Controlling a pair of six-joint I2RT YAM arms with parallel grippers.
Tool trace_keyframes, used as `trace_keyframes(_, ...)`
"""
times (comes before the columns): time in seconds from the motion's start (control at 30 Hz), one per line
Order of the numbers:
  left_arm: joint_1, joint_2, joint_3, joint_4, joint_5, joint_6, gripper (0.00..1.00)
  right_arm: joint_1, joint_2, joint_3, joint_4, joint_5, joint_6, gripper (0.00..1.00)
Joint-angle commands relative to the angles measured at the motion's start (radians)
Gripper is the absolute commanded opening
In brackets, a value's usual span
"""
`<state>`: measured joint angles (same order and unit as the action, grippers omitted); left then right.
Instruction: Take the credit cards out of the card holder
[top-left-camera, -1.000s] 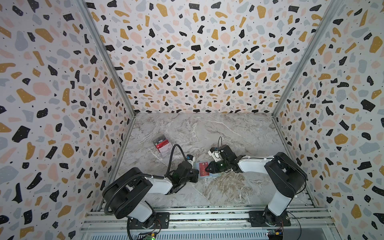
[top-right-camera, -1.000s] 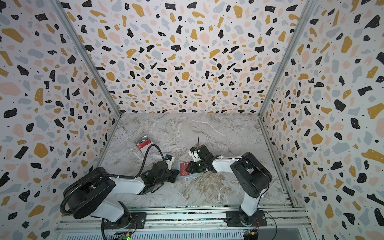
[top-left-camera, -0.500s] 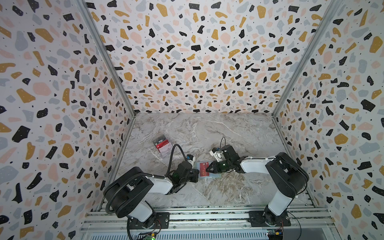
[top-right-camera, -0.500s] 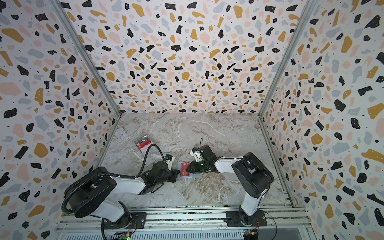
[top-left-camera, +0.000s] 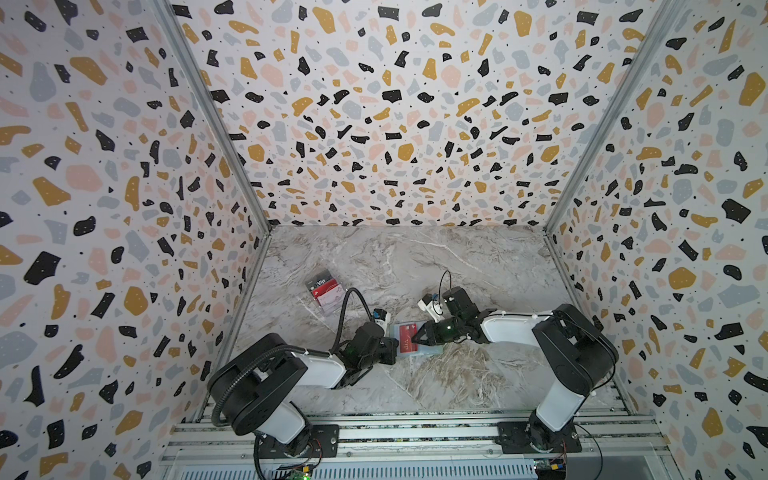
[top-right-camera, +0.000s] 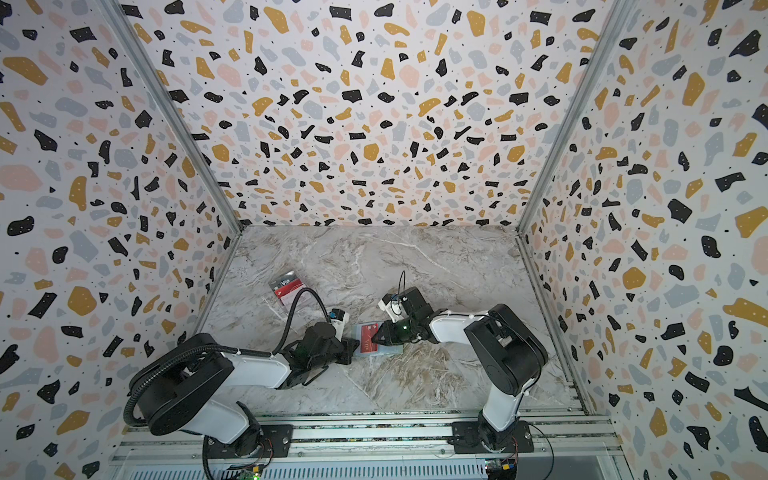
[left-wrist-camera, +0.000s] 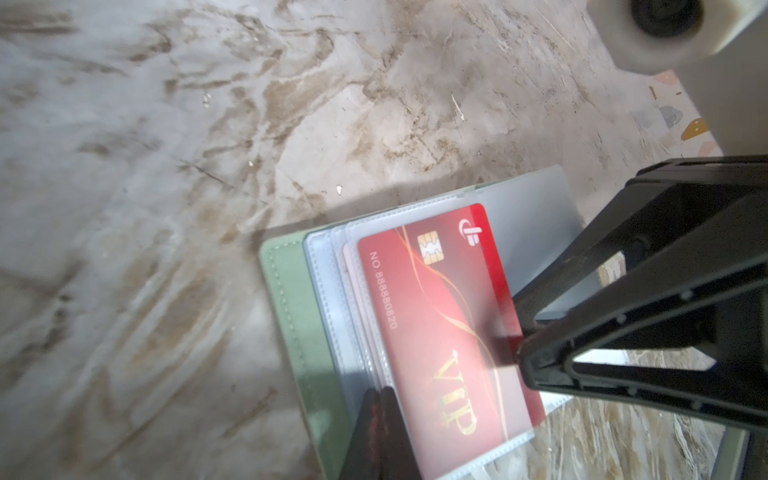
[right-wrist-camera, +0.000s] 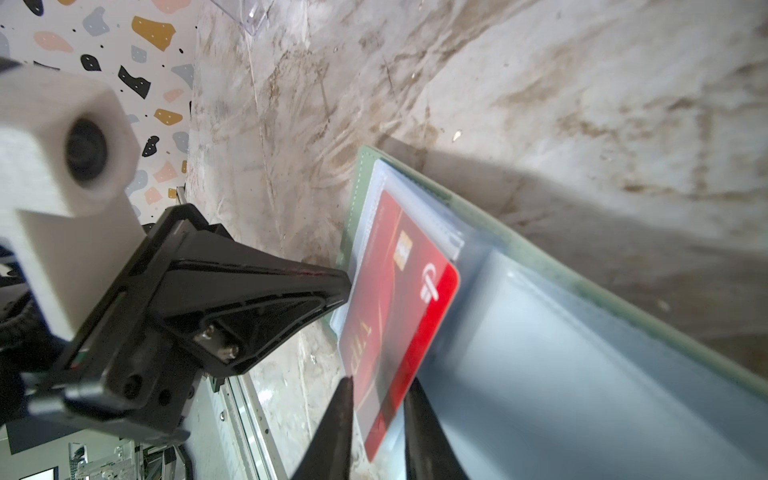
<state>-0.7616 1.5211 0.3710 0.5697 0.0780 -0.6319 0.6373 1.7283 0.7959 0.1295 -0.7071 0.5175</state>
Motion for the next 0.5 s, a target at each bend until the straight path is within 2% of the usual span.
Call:
trace_keyframes(0.0,0.001,0.021,-0.018,-0.025,0.01,0.001,0.0,-0.012,-0.042,0.032,-0.023,-0.067,-0.052,0.24)
trace_keyframes(0.13,0.001,0.021,-0.019,-0.027,0.008,0.002,0.0,-0.014,-0.038,0.031,-0.016,-0.103,-0.062,0.26)
trace_keyframes(0.47,0.002,0.006,-0.029,-0.031,0.0,-0.005,0.0,-0.013,0.001,-0.005,0.119,-0.154,0.032,0.26)
